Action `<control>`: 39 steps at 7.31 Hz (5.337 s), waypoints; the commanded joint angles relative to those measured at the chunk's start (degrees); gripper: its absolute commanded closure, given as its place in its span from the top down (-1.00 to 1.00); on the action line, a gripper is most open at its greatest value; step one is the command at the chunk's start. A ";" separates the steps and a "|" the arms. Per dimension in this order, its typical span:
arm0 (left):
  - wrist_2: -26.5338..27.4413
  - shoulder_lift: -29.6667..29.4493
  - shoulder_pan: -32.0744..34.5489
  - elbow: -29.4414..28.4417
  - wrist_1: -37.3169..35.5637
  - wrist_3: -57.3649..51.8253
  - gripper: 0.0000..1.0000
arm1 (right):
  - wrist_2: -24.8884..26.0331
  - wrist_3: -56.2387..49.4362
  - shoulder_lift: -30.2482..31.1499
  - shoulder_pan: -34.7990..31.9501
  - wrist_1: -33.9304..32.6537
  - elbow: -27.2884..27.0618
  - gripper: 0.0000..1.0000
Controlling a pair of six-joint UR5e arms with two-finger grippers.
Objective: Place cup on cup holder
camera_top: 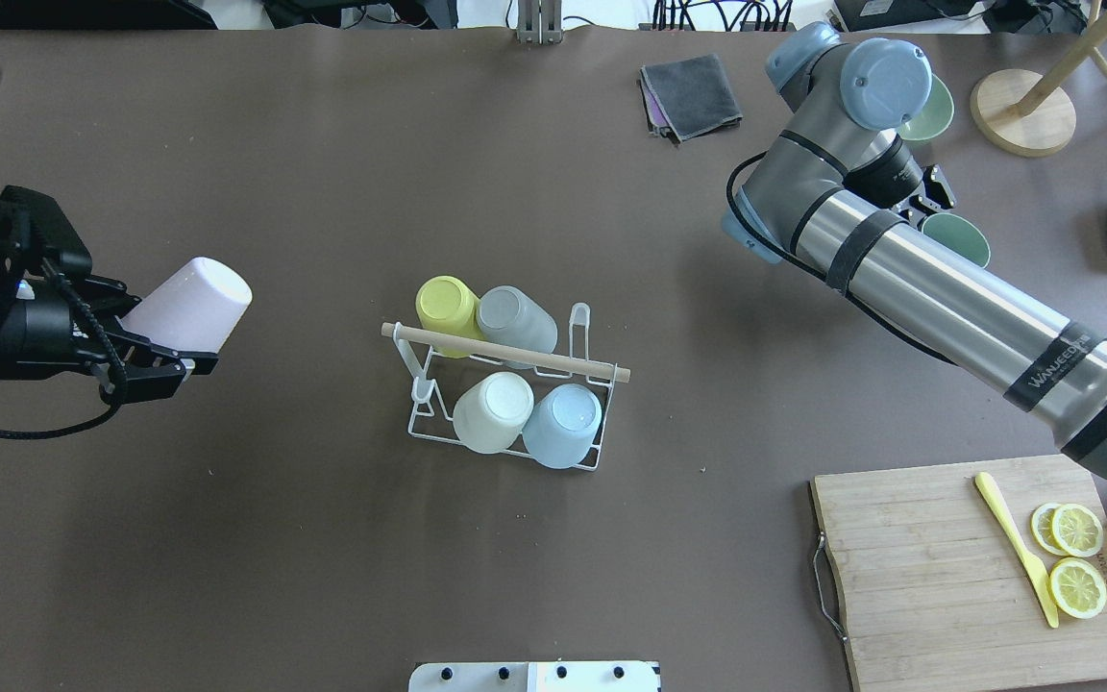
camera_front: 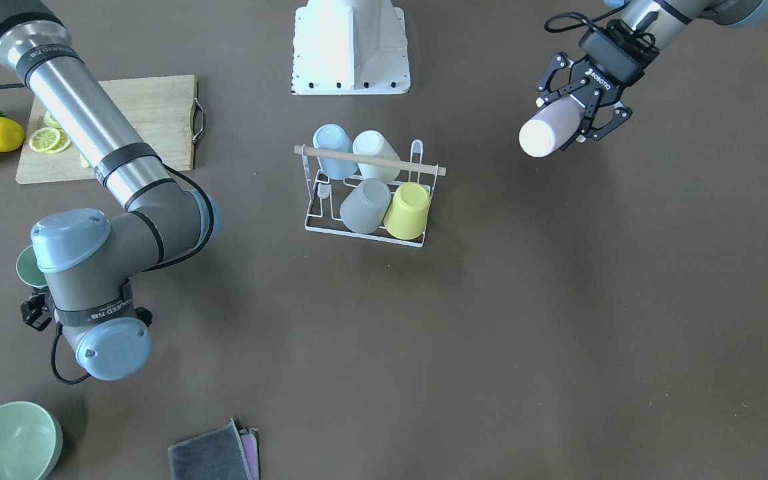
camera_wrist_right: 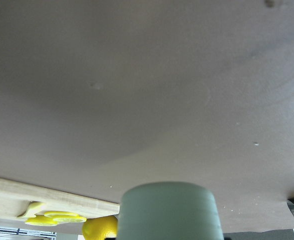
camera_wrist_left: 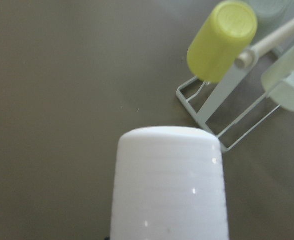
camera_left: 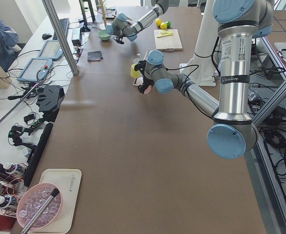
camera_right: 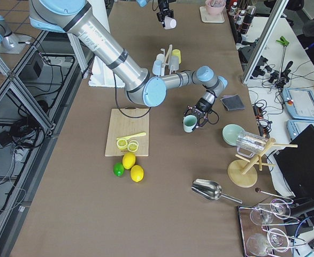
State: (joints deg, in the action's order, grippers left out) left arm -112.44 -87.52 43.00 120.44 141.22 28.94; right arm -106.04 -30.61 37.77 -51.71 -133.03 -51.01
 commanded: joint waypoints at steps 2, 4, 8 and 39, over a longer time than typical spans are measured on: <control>24.44 -2.02 -9.29 -6.16 23.79 2.08 -0.80 | -5.01 0.28 -3.05 -3.47 -2.59 -7.15 -1.00; 40.53 -5.36 -19.64 -8.36 25.25 2.00 -0.83 | -8.47 2.73 -2.89 -5.41 2.47 -14.16 -1.00; 57.41 -7.84 -34.29 -9.95 25.25 2.17 -0.93 | -22.17 12.83 4.31 -10.77 27.87 -24.00 -1.00; 61.72 -16.72 -35.35 -23.49 29.82 6.30 0.98 | 7.69 70.86 20.50 20.68 144.72 -22.99 -1.00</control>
State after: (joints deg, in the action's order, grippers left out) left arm -50.70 -104.23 7.69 97.03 171.10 35.19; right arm -98.42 40.32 58.23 -31.16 11.49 -74.01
